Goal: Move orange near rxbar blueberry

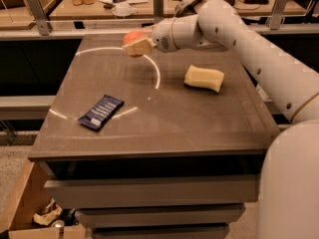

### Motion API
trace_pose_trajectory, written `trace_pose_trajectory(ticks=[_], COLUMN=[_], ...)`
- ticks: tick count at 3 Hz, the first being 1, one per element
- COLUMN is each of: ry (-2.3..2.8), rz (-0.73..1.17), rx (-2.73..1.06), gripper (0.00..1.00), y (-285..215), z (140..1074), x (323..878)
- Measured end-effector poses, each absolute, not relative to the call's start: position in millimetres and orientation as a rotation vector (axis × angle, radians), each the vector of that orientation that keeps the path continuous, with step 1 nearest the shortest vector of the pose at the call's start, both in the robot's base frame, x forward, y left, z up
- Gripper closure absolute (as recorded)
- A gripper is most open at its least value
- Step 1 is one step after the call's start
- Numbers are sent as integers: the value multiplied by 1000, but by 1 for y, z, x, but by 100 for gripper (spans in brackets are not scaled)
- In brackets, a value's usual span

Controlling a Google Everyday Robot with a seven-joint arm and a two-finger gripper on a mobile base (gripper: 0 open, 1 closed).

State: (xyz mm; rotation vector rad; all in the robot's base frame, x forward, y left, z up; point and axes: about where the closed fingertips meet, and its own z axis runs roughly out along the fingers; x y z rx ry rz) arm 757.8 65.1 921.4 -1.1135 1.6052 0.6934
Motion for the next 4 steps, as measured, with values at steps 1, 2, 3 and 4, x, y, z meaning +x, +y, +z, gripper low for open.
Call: trace_pose_trajectory(ticks=[1, 2, 3, 4], ry=[1606, 1591, 1542, 1528], rz=[697, 701, 727, 761], rx=[-1120, -1138, -1193, -1195], gripper=[100, 100, 100, 100], y=[70, 73, 87, 104], z=[917, 922, 944, 944], x=[758, 752, 715, 681])
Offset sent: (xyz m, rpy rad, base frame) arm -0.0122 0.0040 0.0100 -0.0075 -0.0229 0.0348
